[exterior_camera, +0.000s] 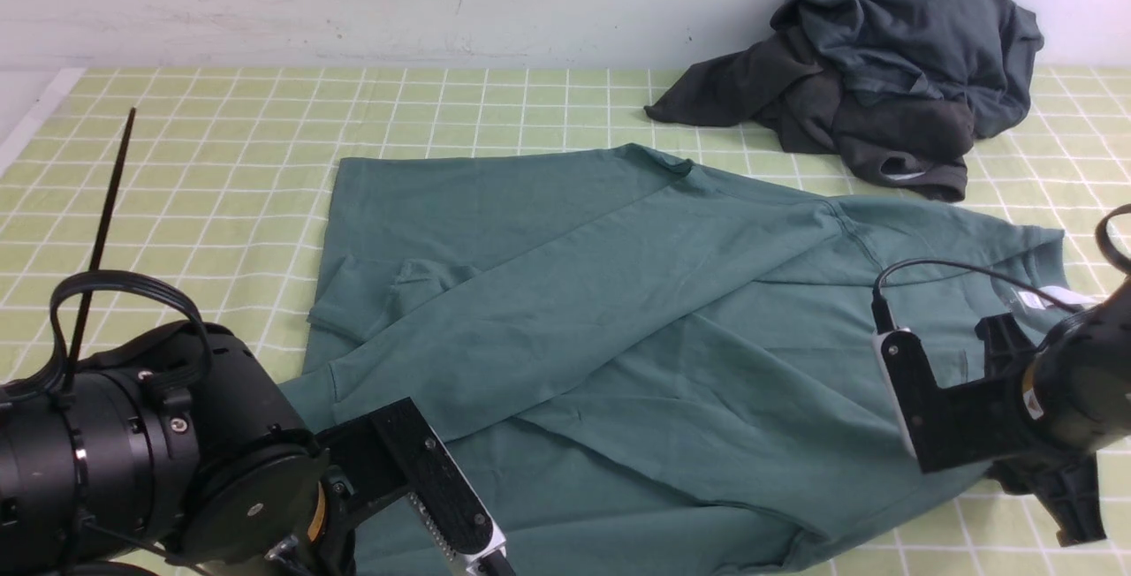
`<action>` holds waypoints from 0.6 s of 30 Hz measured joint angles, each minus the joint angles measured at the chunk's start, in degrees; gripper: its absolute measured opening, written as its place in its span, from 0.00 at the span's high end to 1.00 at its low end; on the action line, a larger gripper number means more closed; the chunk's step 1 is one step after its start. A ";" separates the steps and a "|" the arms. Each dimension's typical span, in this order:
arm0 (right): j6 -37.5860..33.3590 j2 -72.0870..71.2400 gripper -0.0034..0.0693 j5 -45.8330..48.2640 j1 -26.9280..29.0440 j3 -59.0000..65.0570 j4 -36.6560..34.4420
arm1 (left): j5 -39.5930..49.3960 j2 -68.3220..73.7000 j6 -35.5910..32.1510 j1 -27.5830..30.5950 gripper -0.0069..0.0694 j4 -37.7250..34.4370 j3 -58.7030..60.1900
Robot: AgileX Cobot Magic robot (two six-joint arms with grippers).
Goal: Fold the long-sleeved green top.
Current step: Use both arms simultaneously to clamp the lower edge of the clothing fabric, then use both arms to drag the lower edge of the fabric forward and fold it over the upper edge
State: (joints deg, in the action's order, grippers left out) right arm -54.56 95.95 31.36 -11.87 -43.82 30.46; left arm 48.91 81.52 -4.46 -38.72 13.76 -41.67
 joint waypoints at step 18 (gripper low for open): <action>13.51 1.88 0.96 12.47 3.04 -26.96 -21.72 | -2.79 5.30 1.58 21.96 0.90 -0.94 -30.27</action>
State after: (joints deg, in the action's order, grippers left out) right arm -41.05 97.83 43.83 -8.83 -70.78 8.75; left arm 46.11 86.82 -2.88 -16.76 12.83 -71.95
